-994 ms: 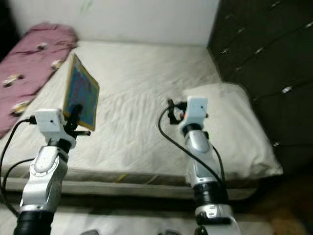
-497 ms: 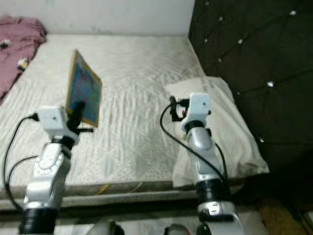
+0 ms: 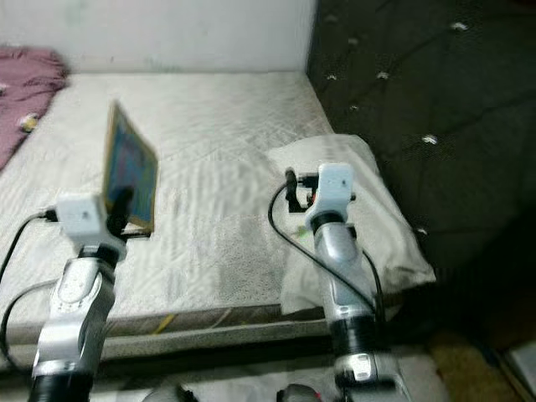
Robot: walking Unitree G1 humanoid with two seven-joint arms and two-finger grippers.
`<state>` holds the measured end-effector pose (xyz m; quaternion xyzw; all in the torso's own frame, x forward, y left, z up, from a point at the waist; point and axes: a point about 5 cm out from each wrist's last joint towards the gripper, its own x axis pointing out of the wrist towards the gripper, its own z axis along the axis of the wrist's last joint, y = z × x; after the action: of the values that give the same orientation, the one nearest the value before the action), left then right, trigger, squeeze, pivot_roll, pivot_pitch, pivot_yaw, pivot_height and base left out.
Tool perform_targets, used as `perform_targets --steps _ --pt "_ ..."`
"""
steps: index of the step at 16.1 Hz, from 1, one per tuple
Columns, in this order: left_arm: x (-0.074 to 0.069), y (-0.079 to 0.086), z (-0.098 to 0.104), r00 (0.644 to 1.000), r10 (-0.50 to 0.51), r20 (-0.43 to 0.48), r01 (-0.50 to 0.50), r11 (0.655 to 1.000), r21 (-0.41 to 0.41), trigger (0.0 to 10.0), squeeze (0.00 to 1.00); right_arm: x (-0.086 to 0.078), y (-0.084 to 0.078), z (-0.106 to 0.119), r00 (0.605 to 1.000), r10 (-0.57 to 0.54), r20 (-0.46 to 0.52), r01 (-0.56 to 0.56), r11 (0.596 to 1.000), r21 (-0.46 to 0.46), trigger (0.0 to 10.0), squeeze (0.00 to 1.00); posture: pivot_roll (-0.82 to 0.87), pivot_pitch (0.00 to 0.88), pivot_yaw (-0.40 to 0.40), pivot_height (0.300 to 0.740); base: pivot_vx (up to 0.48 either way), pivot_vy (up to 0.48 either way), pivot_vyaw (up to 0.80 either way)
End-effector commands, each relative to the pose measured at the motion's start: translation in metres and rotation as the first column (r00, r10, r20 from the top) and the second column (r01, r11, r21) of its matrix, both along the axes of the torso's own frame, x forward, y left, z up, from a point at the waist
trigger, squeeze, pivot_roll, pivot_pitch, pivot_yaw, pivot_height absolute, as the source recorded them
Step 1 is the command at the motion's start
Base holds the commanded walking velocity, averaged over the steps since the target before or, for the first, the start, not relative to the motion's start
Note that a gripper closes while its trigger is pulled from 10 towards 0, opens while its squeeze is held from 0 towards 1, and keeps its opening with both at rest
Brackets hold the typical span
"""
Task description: Clean up the room
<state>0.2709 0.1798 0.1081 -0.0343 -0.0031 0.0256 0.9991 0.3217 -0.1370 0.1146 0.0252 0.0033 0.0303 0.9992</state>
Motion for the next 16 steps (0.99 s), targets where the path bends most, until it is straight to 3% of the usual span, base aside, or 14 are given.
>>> perform_targets --steps 1,3,4,8,14,16 --pt "0.002 -0.009 0.014 0.998 -0.033 0.059 0.033 0.999 -0.001 10.0 0.00 -0.003 -0.008 0.002 0.999 -0.032 0.002 0.032 0.999 0.000 10.0 0.00 -0.06 0.000 -0.009 0.740 0.000 0.000 -0.80" --pt "-0.002 -0.013 0.010 0.999 -0.012 0.032 0.012 1.000 -0.021 10.0 0.00 -0.007 -0.014 -0.005 0.999 -0.050 -0.020 0.050 0.999 -0.010 10.0 0.00 -0.06 0.000 -0.014 0.740 0.000 0.000 -0.80" --pt "-0.005 -0.014 0.002 1.000 -0.008 -0.026 0.005 0.993 -0.115 10.0 0.00 -0.011 -0.017 -0.010 0.998 -0.056 -0.039 0.056 0.998 -0.020 10.0 0.00 -0.06 0.000 -0.014 0.740 0.000 0.000 -0.80" --pt "-0.007 -0.016 0.007 1.000 -0.017 -0.006 0.016 0.996 -0.089 10.0 0.00 -0.015 -0.012 -0.008 0.999 -0.033 -0.037 0.031 0.999 -0.029 10.0 0.00 -0.07 0.000 -0.015 0.740 0.000 0.000 -0.36" --pt "-0.008 -0.021 0.014 1.000 0.001 0.014 0.001 0.990 -0.142 10.0 0.00 -0.018 -0.011 -0.007 0.998 -0.024 -0.052 0.023 1.000 -0.003 10.0 0.00 -0.07 0.034 -0.030 0.740 0.000 0.000 0.00" --pt "-0.011 -0.020 0.012 1.000 0.001 0.001 -0.001 0.989 -0.146 10.0 0.00 -0.020 -0.011 -0.007 0.998 -0.006 -0.058 0.006 1.000 0.003 10.0 0.00 -0.07 0.039 -0.030 0.740 0.000 0.000 -0.79"
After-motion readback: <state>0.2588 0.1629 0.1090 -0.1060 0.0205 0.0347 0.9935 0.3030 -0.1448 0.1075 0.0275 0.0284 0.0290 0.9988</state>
